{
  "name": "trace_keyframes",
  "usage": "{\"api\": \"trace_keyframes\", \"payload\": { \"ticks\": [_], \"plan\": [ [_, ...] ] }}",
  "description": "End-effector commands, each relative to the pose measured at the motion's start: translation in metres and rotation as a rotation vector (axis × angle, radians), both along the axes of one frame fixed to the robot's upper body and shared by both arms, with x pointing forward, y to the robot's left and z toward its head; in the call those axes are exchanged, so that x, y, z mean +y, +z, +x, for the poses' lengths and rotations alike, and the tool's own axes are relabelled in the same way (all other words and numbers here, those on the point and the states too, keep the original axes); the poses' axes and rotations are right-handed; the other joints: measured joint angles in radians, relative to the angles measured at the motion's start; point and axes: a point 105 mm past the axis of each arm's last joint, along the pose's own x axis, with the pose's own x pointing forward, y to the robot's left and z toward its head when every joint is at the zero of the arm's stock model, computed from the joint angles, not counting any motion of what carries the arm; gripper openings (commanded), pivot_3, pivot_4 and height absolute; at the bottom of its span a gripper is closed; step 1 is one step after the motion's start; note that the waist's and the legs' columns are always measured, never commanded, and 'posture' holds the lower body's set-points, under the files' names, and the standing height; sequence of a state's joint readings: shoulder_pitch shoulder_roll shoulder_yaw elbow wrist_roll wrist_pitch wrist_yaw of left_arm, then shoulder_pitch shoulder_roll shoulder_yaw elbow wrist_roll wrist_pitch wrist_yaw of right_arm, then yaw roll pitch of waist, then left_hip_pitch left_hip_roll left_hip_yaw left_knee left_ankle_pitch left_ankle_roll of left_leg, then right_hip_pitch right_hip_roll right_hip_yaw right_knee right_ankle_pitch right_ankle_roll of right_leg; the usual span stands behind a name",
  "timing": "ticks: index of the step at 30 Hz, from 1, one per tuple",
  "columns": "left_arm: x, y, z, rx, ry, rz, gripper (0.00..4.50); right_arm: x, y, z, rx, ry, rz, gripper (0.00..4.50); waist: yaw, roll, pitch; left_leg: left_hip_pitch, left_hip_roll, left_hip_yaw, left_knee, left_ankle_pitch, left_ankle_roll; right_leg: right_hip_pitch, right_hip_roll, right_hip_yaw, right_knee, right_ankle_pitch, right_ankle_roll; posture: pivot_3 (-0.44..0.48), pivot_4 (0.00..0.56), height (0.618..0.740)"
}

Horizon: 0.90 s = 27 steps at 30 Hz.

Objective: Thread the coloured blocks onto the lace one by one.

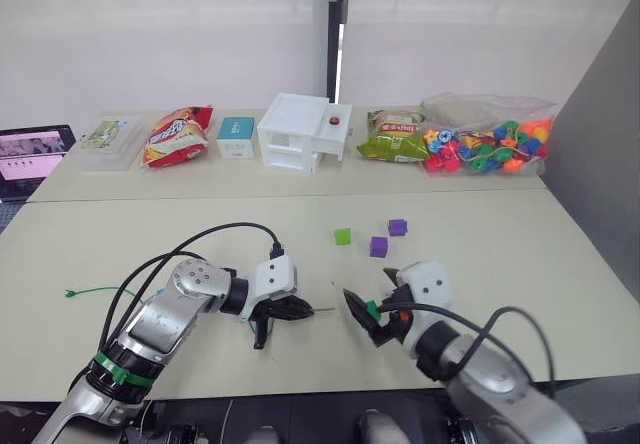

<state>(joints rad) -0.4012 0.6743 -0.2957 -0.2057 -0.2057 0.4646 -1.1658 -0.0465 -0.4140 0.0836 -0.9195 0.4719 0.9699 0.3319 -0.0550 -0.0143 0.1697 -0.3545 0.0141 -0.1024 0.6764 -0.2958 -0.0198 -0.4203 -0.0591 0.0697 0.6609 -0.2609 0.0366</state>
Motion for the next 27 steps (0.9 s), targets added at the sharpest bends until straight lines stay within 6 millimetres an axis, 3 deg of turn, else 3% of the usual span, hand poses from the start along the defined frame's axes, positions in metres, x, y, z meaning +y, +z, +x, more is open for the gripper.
{"api": "trace_keyframes", "payload": {
  "ticks": [1,3,6,10,18,21,27],
  "plan": [
    [-0.003,0.010,-0.006,-0.024,-0.010,-0.036,0.00,0.004,0.005,-0.021,0.079,0.351,-0.068,4.46,0.004,-0.001,0.000,0.000,0.000,0.000,0.000,0.000,0.000,0.000,0.000,0.000,0.000,0.000,0.000,0.000,0.150,0.740],
    [-0.002,0.012,-0.008,-0.024,-0.011,-0.037,0.00,-0.005,0.004,-0.014,0.105,0.476,-0.166,4.46,0.008,-0.001,0.001,0.000,0.000,0.000,0.000,0.000,0.001,0.001,0.000,0.000,-0.002,0.000,0.000,0.000,0.150,0.740],
    [0.002,0.017,-0.017,-0.009,-0.028,-0.026,0.00,-0.018,0.001,0.011,0.070,0.569,-0.314,4.46,0.008,-0.002,0.001,0.000,0.000,0.001,0.000,0.000,0.001,0.002,0.000,0.000,-0.005,0.000,0.000,0.000,0.150,0.740],
    [0.004,0.025,-0.029,0.035,-0.041,-0.032,0.00,-0.033,-0.020,0.029,0.036,0.718,-0.517,4.46,0.012,-0.002,0.001,0.000,0.001,0.001,0.000,0.000,0.001,0.001,0.000,0.000,-0.004,0.000,0.000,0.000,0.150,0.740],
    [0.006,0.024,-0.032,0.050,-0.005,-0.003,0.00,-0.031,-0.040,0.053,-0.036,0.883,-0.595,4.46,0.012,-0.003,0.002,-0.002,0.000,0.002,0.001,-0.001,0.001,-0.001,-0.001,0.000,-0.003,0.000,0.000,0.000,0.150,0.740],
    [0.006,0.022,-0.032,0.047,0.000,0.000,0.00,-0.032,-0.045,0.057,-0.036,0.901,-0.596,3.69,0.012,-0.002,0.002,-0.002,0.000,0.002,0.001,0.000,0.001,0.000,-0.001,0.000,-0.003,0.000,0.000,0.000,0.150,0.740],
    [0.005,0.014,-0.032,0.052,0.017,0.030,0.00,-0.032,-0.049,0.060,-0.036,0.874,-0.558,1.53,0.012,-0.002,0.002,-0.002,0.000,0.002,0.001,-0.001,0.001,-0.001,-0.001,0.000,-0.002,0.000,0.000,0.000,0.150,0.740]
  ]
}}
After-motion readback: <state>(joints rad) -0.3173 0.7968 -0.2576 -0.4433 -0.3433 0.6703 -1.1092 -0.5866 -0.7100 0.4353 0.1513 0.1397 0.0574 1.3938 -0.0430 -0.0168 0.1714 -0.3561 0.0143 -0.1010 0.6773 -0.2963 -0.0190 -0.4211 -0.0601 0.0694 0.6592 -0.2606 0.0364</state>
